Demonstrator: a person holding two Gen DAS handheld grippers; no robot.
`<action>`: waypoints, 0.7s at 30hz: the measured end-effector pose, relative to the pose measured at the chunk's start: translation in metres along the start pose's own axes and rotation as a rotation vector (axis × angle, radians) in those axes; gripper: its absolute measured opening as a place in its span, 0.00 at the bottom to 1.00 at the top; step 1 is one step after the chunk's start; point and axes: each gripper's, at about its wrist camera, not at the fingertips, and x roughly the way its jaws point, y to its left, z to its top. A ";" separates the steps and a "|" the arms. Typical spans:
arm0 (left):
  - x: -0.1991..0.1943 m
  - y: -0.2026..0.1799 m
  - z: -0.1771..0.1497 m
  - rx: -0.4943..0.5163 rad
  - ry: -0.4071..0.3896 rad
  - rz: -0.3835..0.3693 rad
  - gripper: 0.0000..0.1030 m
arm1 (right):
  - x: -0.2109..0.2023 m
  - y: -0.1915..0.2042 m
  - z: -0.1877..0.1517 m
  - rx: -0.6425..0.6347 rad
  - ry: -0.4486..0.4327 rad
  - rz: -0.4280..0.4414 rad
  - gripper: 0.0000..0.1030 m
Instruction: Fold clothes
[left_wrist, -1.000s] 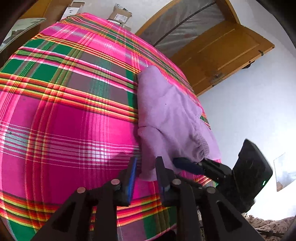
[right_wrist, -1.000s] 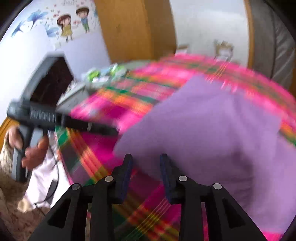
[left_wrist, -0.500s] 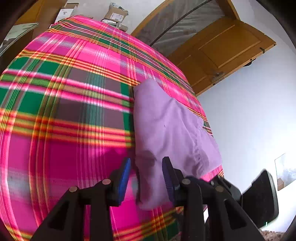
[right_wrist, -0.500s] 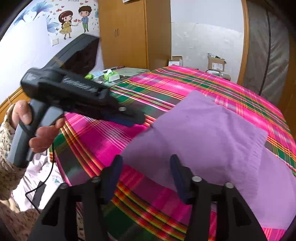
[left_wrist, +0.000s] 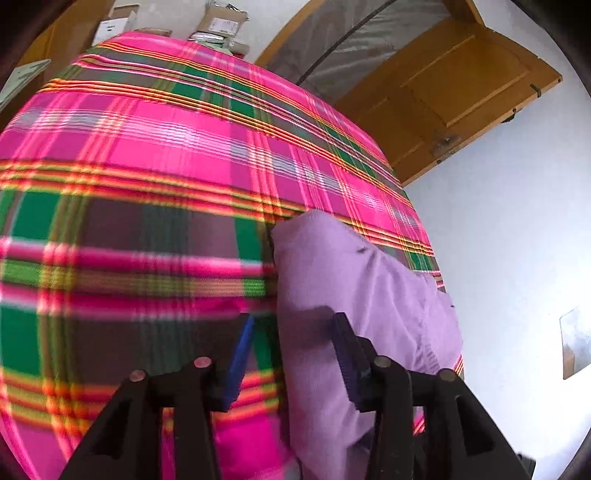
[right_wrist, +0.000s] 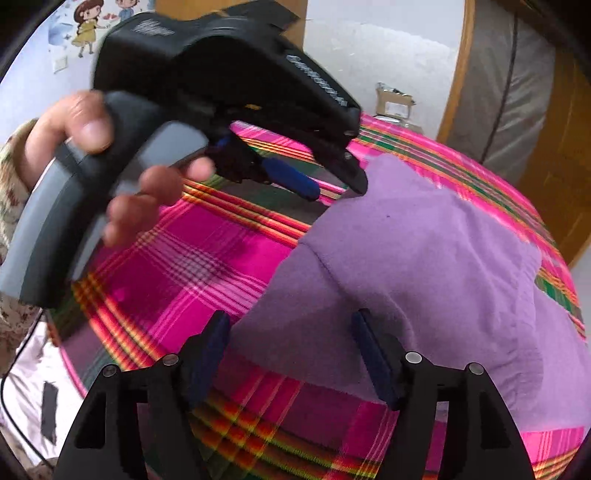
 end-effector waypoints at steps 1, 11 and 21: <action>0.005 0.001 0.004 -0.005 0.013 -0.003 0.45 | 0.002 0.000 0.000 0.002 0.008 -0.008 0.69; 0.038 -0.002 0.035 0.000 0.059 -0.082 0.48 | 0.009 -0.004 0.001 0.021 0.016 0.006 0.69; 0.040 0.000 0.045 -0.044 0.046 -0.126 0.12 | 0.010 -0.019 0.004 0.091 0.022 -0.014 0.27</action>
